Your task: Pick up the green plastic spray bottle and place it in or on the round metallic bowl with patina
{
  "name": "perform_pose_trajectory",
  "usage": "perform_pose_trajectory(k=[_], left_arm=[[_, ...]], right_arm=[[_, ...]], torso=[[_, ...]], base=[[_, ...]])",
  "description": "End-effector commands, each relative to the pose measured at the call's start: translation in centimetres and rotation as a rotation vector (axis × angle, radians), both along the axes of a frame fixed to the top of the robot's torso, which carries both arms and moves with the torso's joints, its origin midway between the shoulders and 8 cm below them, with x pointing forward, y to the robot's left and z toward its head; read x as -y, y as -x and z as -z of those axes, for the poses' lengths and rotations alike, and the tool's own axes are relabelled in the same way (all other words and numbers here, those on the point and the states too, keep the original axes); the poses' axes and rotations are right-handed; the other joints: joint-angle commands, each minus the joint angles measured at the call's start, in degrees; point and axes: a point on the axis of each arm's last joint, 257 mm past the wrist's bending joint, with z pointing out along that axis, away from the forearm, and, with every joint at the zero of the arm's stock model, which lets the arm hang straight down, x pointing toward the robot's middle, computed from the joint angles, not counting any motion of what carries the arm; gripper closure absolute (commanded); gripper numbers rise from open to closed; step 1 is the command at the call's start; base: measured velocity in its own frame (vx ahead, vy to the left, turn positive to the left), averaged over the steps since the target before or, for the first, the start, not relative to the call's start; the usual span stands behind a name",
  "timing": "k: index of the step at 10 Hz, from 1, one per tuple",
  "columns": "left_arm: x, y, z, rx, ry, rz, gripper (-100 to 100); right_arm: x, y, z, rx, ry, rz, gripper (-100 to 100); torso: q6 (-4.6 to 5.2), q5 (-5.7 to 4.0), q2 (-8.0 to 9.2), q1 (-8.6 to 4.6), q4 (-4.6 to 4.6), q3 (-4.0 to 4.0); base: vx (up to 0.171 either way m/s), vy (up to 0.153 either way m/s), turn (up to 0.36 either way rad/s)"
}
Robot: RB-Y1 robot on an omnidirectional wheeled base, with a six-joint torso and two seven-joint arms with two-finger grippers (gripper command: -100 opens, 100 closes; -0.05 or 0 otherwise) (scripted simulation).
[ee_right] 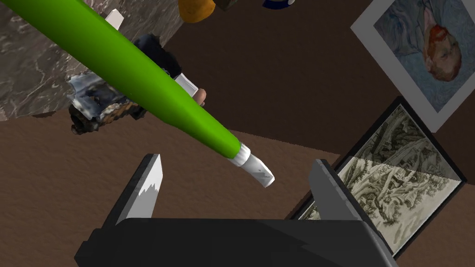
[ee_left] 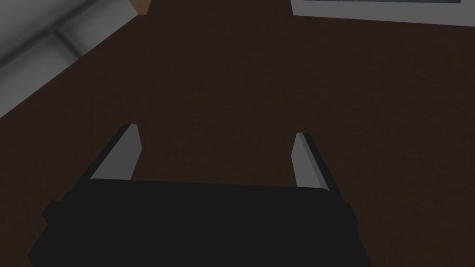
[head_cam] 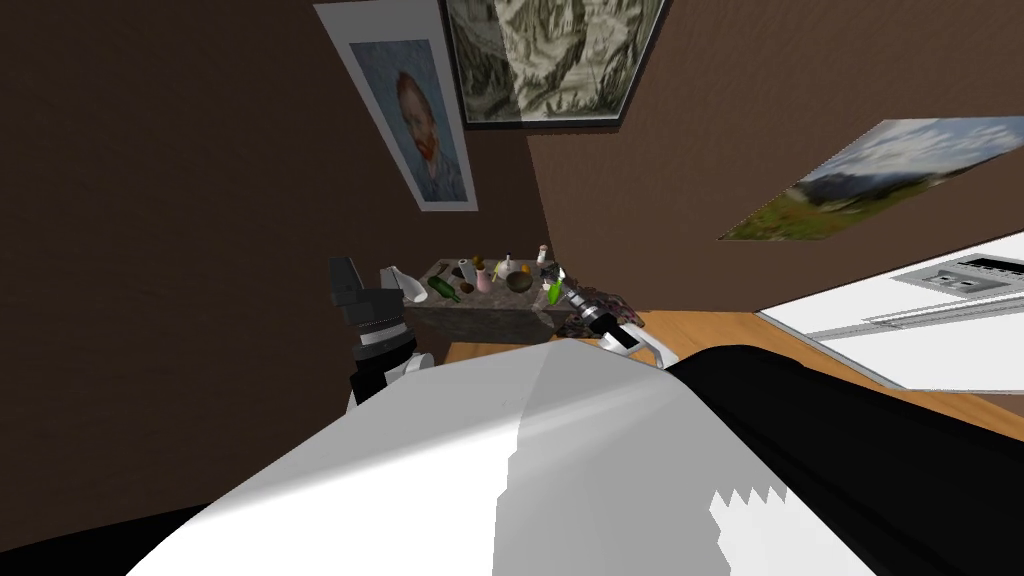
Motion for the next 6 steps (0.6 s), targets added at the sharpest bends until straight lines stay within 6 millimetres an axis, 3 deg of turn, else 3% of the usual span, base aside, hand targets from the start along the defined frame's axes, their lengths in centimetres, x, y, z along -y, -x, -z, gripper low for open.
perform_pose_trajectory(k=[1,4,6], left_arm=[[0.0,0.0,0.0,0.000,0.000,0.000,0],[0.0,0.0,0.0,0.000,0.000,0.000,0],[0.0,0.0,0.0,0.000,0.000,0.000,0]], right_arm=[[1.9,0.1,1.8,-0.061,0.056,0.016,-100],[3.2,0.3,2.7,-0.106,0.117,0.013,-100],[6.1,0.9,4.6,-0.185,0.199,0.038,-100]], torso=[[0.00,0.00,0.00,0.00,0.00,0.00],[0.00,0.02,-0.01,0.11,0.00,-0.01],[0.00,0.00,-0.01,0.01,0.00,0.00]], base=[[-0.006,0.087,0.104],[-0.001,0.074,0.031],[-0.006,0.077,0.086]])
